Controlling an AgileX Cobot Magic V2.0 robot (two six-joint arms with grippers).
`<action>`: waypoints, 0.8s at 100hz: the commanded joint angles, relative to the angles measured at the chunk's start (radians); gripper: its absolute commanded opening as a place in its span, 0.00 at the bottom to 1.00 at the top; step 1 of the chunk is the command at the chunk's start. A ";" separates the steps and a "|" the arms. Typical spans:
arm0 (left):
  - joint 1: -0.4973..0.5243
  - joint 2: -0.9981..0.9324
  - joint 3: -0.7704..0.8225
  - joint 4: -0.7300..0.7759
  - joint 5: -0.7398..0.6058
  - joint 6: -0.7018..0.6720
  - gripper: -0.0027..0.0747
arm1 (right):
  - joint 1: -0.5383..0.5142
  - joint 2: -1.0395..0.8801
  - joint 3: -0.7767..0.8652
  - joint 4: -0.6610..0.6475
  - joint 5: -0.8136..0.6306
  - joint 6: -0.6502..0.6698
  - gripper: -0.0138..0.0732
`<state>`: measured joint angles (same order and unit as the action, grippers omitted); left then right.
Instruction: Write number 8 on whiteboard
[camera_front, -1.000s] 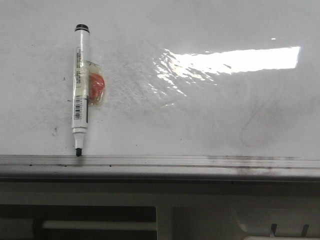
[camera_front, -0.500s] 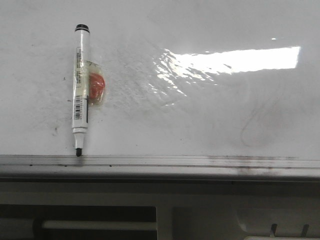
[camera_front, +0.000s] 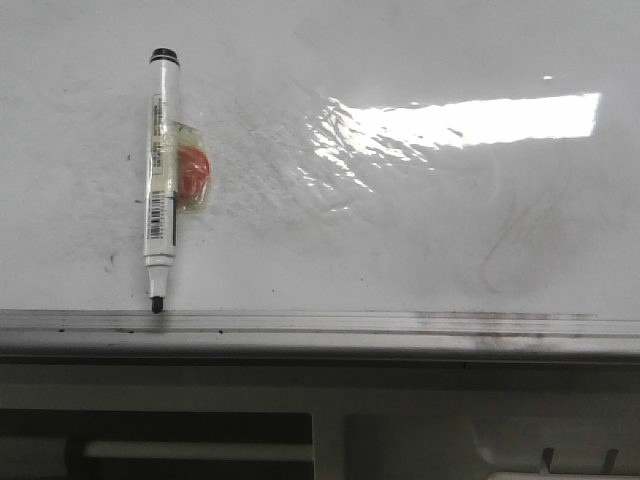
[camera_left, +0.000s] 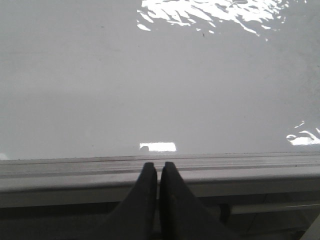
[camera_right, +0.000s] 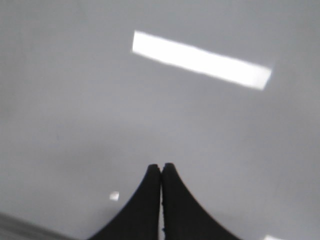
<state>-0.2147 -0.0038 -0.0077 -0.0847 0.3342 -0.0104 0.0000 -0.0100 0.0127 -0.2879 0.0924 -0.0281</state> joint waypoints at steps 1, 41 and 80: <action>0.001 -0.025 0.040 -0.017 -0.092 -0.013 0.01 | -0.003 -0.022 0.011 -0.015 -0.206 -0.005 0.09; -0.001 -0.025 0.034 -1.047 -0.250 -0.006 0.01 | -0.003 -0.022 -0.037 0.583 -0.201 0.079 0.09; -0.003 0.269 -0.286 -0.610 0.045 0.179 0.03 | -0.003 0.241 -0.470 0.337 0.437 0.079 0.09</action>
<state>-0.2147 0.1311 -0.1802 -0.7996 0.3430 0.1543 -0.0004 0.1413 -0.3585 0.1166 0.5037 0.0523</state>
